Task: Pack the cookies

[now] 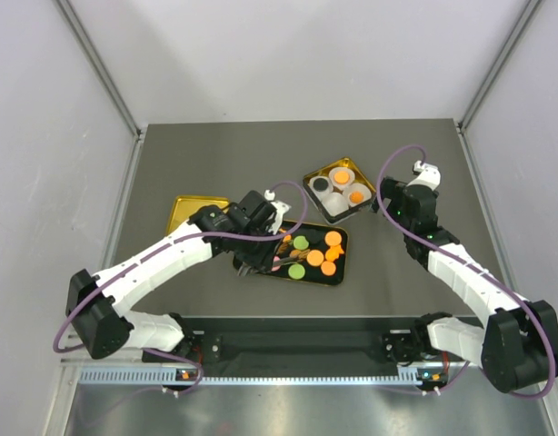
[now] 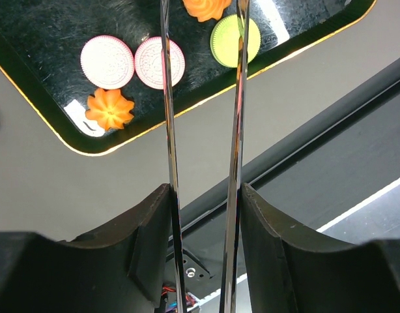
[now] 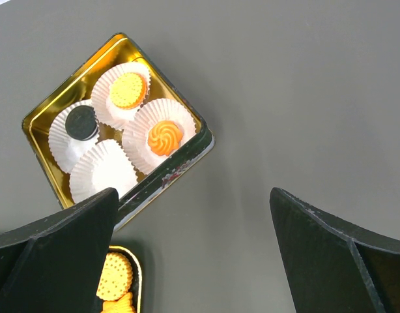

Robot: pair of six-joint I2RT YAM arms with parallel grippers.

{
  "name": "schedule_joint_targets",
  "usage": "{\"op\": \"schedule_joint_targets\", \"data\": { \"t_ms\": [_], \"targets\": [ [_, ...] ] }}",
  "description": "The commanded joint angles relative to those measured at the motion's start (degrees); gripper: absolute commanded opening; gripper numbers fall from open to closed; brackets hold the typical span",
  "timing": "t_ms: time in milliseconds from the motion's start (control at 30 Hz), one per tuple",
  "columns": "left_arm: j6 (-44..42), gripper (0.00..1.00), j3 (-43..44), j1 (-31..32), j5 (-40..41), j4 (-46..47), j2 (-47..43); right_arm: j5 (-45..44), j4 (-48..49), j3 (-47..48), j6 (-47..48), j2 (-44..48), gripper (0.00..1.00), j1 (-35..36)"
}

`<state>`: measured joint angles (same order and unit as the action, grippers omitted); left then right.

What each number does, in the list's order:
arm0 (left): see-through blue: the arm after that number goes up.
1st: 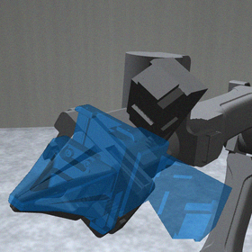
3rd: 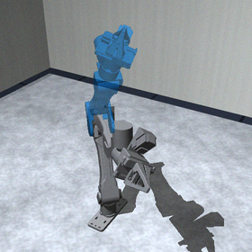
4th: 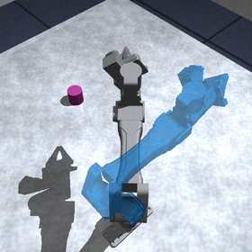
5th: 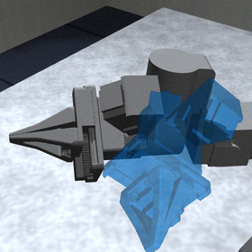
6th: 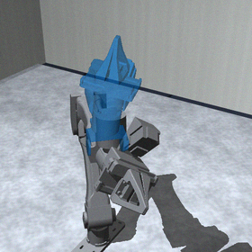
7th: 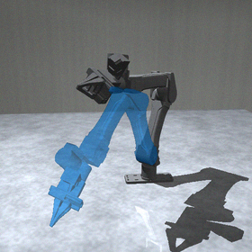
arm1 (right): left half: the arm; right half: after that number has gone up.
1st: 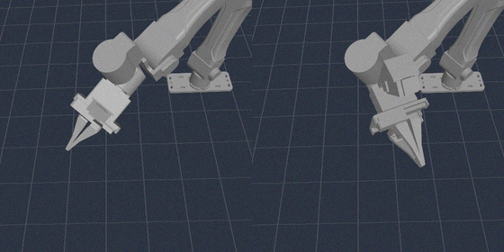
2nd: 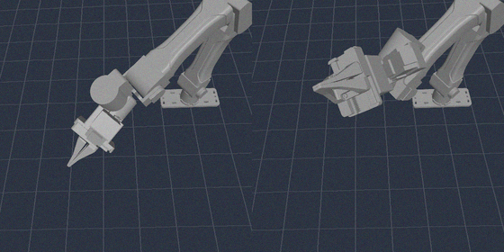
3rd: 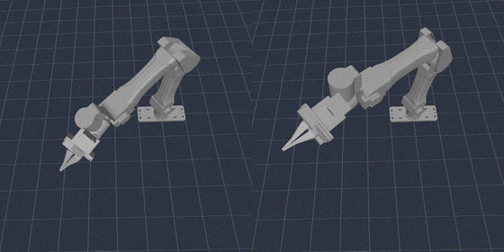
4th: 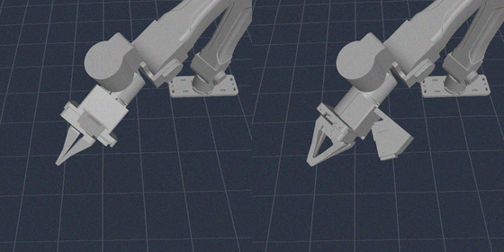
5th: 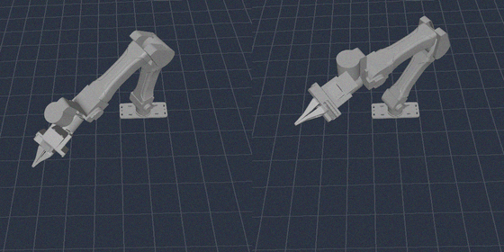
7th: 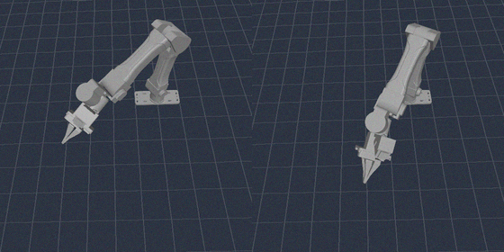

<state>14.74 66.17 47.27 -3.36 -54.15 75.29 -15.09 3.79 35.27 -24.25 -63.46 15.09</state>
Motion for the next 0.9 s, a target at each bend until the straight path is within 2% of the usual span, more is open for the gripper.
{"op": "schedule_joint_targets", "data": {
  "t_ms": [0,867],
  "targets": [
    [0.02,0.49,-0.34,0.55,0.28,1.59,-0.23,0.33,2.45,0.94,-0.1,0.09,1.0,-0.59],
    [-0.59,0.47,0.54,2.92,2.83,-0.87,0.56,0.33,2.45,0.86,-0.1,0.0,1.0,-0.68]
  ]
}}
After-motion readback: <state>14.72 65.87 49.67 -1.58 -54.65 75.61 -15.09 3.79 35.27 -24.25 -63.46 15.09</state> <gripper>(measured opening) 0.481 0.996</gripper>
